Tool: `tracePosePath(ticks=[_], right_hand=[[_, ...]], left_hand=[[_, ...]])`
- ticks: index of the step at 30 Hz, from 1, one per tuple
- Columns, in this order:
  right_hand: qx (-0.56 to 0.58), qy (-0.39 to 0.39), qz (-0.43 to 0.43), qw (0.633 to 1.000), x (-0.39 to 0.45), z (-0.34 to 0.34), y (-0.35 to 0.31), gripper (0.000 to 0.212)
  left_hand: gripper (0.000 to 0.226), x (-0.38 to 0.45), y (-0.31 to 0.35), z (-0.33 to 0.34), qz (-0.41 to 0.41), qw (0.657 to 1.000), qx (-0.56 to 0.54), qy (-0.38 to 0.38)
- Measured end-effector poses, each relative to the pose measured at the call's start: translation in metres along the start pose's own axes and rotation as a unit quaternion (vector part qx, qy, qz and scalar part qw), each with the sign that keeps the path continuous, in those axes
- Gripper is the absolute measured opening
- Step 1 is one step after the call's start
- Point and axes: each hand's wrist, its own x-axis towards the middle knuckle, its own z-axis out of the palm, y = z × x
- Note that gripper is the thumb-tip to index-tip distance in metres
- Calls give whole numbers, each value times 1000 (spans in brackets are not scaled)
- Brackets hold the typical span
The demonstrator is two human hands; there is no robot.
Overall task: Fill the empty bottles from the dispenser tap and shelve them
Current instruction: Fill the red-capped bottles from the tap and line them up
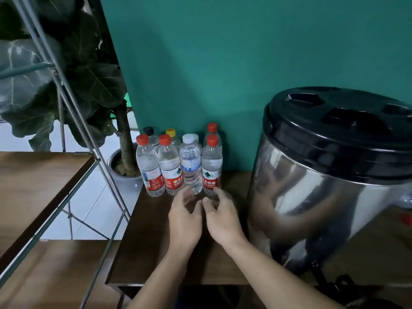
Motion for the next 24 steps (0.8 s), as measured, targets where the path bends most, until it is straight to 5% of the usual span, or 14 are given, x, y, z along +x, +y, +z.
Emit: tracePosePath(ticks=[9, 15, 24], right_hand=[[-16, -10, -85, 996, -63, -60, -36, 31], [-16, -27, -172, 985, -139, -138, -67, 39], [41, 59, -189, 979, -186, -299, -55, 29]], left_hand=[[36, -73, 64, 2, 9, 990, -138, -27], [33, -140, 134, 2, 79, 989, -125, -17], [27, -226, 230, 89, 111, 968, -175, -142]])
